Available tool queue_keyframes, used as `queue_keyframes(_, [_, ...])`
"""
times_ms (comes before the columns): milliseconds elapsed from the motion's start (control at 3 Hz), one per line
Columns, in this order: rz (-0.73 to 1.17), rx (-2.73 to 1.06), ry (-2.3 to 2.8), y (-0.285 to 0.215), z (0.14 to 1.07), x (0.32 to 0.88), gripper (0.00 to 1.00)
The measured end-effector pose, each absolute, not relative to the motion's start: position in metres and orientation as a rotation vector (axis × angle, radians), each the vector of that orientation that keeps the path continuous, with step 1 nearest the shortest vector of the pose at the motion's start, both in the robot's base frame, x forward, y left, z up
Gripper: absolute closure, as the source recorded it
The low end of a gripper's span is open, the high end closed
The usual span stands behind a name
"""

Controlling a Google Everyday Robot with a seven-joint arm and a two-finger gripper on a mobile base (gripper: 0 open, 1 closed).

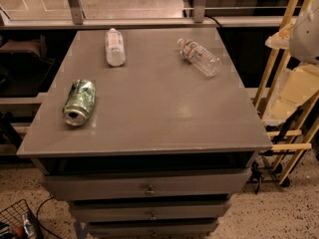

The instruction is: Move water bottle near green can

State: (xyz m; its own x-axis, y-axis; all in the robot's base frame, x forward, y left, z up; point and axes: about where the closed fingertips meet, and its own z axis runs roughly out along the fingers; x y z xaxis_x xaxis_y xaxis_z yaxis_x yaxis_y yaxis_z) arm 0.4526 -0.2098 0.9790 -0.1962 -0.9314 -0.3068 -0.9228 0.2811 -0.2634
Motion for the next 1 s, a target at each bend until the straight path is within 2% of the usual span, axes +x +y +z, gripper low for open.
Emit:
queue_keyframes(667, [0.125,-1.522,1.999,-0.195,0.980,0.513,0.00])
queue_keyframes(1000, [0.125,-1.522,1.999,-0.195,0.980,0.513,0.00])
